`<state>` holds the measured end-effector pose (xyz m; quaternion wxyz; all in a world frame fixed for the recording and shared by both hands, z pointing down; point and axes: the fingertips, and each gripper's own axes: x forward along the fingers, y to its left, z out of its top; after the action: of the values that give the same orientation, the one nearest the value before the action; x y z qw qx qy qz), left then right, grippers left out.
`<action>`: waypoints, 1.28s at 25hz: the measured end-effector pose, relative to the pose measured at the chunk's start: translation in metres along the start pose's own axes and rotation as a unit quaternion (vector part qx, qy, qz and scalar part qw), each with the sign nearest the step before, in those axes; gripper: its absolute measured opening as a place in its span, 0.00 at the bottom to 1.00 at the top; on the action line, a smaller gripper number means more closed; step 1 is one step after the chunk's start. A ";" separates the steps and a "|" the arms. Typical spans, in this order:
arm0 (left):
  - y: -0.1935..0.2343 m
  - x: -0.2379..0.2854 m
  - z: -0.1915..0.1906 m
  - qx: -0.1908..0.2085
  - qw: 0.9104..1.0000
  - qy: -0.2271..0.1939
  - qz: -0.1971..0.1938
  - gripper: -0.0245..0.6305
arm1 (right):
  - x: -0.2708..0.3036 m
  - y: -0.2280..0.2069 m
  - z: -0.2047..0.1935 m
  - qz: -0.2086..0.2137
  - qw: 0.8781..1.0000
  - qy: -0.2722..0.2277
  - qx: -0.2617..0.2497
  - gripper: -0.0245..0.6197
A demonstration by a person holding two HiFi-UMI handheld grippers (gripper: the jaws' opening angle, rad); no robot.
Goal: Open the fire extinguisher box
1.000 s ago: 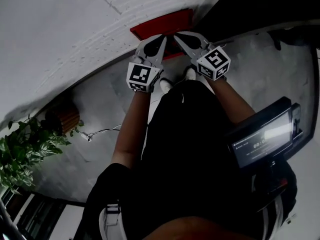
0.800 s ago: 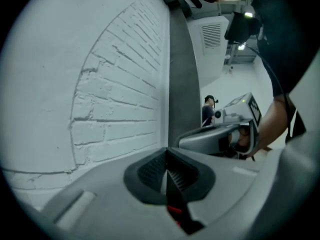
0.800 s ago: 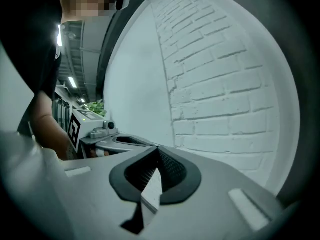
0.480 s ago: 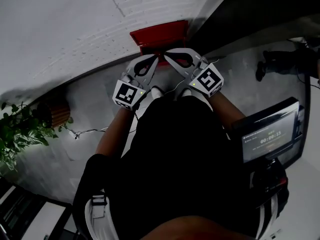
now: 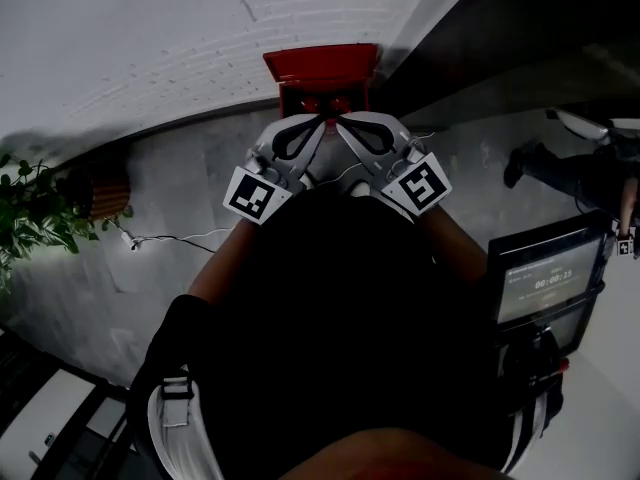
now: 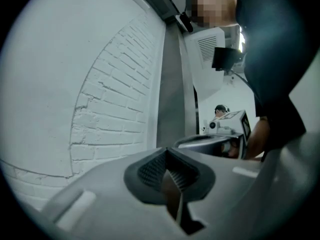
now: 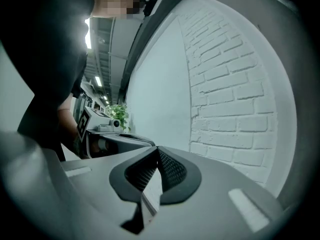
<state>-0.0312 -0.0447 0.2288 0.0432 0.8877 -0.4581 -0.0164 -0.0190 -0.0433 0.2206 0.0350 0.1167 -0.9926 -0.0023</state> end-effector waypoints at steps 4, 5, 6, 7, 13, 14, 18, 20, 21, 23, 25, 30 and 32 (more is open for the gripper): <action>-0.004 -0.002 0.002 0.002 1.000 0.003 0.006 0.04 | -0.009 0.000 0.006 -0.007 1.000 -0.013 0.015 0.05; -0.005 -0.003 0.000 0.001 1.000 0.005 0.007 0.04 | -0.010 0.000 0.007 -0.009 1.000 -0.015 0.018 0.05; -0.006 -0.004 -0.001 -0.001 1.000 0.007 0.007 0.04 | -0.012 0.000 0.007 -0.010 1.000 -0.016 0.020 0.05; -0.007 -0.004 -0.003 -0.003 1.000 0.008 0.007 0.04 | -0.012 0.000 0.007 -0.009 1.000 -0.017 0.021 0.05; -0.013 -0.007 -0.006 -0.005 1.000 0.010 0.002 0.04 | -0.009 0.003 0.012 -0.007 0.999 -0.030 0.032 0.05; -0.014 -0.008 -0.006 -0.005 1.000 0.009 0.001 0.04 | -0.008 0.004 0.013 -0.007 0.999 -0.033 0.033 0.05; -0.012 -0.013 -0.002 -0.007 1.000 0.004 0.001 0.04 | -0.005 0.007 0.016 -0.005 0.999 -0.036 0.035 0.05; -0.012 -0.013 -0.002 -0.006 1.000 0.003 0.001 0.04 | -0.005 0.008 0.017 -0.004 0.999 -0.037 0.035 0.05; -0.012 -0.013 -0.002 -0.005 1.000 0.002 0.001 0.04 | -0.005 0.008 0.016 -0.003 0.999 -0.037 0.034 0.05; -0.013 -0.013 -0.001 -0.004 1.000 0.001 0.001 0.04 | -0.005 0.009 0.016 -0.002 0.999 -0.038 0.033 0.05; -0.013 -0.013 -0.001 -0.003 1.000 0.000 0.001 0.04 | -0.006 0.009 0.015 -0.002 0.999 -0.037 0.033 0.05; -0.013 -0.013 0.002 0.002 1.000 -0.005 -0.001 0.04 | -0.007 0.008 0.013 -0.005 0.999 -0.035 0.030 0.05; -0.015 -0.013 0.004 0.002 1.000 -0.005 -0.002 0.04 | -0.008 0.008 0.013 -0.006 0.999 -0.034 0.031 0.05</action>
<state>-0.0271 -0.0257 0.2237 0.0393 0.8887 -0.4564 -0.0199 -0.0141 -0.0338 0.2070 -0.0029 0.1238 -0.9920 0.0244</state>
